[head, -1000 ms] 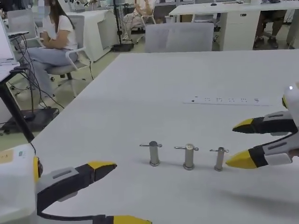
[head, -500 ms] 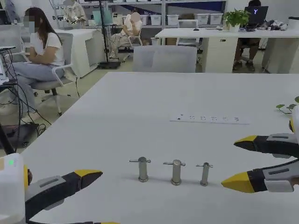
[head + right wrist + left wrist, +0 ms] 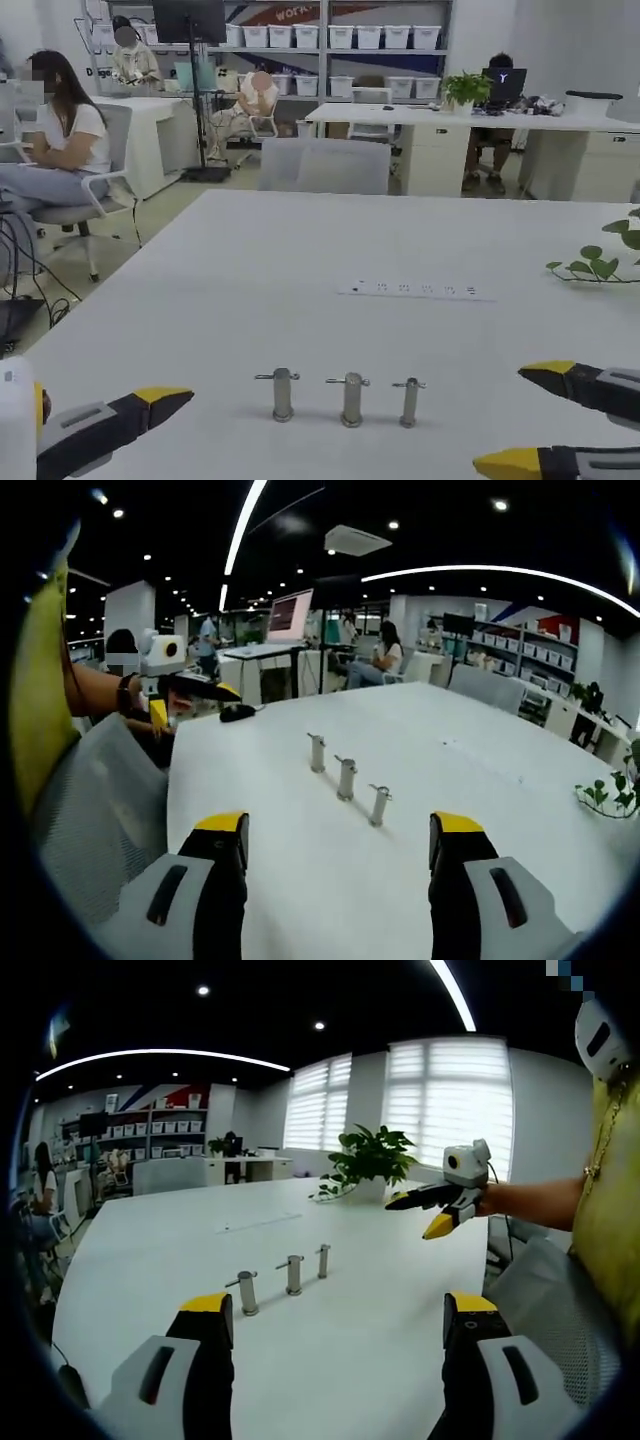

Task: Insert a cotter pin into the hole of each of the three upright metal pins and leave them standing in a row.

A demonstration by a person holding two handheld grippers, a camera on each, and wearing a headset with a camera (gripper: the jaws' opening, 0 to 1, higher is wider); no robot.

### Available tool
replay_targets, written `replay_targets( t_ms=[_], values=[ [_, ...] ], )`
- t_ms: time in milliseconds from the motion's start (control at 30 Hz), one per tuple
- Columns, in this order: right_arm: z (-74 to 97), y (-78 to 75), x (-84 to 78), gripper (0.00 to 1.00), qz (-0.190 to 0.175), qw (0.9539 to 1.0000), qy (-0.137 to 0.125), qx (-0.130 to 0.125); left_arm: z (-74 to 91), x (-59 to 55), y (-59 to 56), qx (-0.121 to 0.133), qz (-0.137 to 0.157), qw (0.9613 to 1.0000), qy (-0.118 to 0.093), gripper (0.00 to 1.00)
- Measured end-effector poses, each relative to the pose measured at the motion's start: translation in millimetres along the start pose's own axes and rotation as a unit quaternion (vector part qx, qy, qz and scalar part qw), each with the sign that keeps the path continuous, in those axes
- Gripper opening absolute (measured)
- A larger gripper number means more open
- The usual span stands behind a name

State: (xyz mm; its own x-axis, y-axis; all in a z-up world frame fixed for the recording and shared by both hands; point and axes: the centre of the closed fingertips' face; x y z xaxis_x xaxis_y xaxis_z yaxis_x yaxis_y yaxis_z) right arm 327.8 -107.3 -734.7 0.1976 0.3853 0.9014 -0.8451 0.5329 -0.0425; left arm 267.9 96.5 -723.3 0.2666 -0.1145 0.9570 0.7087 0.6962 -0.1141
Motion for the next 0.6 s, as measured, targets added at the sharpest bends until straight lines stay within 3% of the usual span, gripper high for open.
replay_targets(
  t_ms=[100, 233, 333, 600],
  values=[
    [5.8, 5.2, -0.2, 0.75, -0.020, 0.9995, -0.016, -0.015, 2.2, -5.4, -2.7, 0.002, 0.001, 1.0000, 0.002, 0.87],
    [9.4, 17.1, -8.0, 0.76, -0.018, 0.9995, -0.014, -0.022, 4.0, -8.3, -2.5, 0.008, 0.010, 0.9999, -0.003, 0.89],
    [9.9, 27.6, -13.8, 0.78, -0.020, 0.9995, -0.011, -0.019, 3.8, -16.5, -4.5, 0.010, 0.007, 0.9999, 0.009, 0.90],
    [17.3, 28.2, -32.3, 0.82, -0.038, 0.9987, -0.003, -0.035, 9.1, -22.8, 0.4, 0.017, 0.019, 0.9996, 0.011, 0.92]
  ],
)
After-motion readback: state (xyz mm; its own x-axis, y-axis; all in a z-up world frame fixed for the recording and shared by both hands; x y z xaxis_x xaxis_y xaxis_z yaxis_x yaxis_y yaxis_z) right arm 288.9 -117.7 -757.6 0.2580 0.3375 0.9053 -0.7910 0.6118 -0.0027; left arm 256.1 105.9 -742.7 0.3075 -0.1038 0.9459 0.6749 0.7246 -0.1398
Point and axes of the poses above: the centre of the closed fingertips' face, and the gripper's own axes: z roughly backward along the fingers, y roughly to its left, x roughly out of its top, and after that the axes turned 2 degrees about y, right-handed
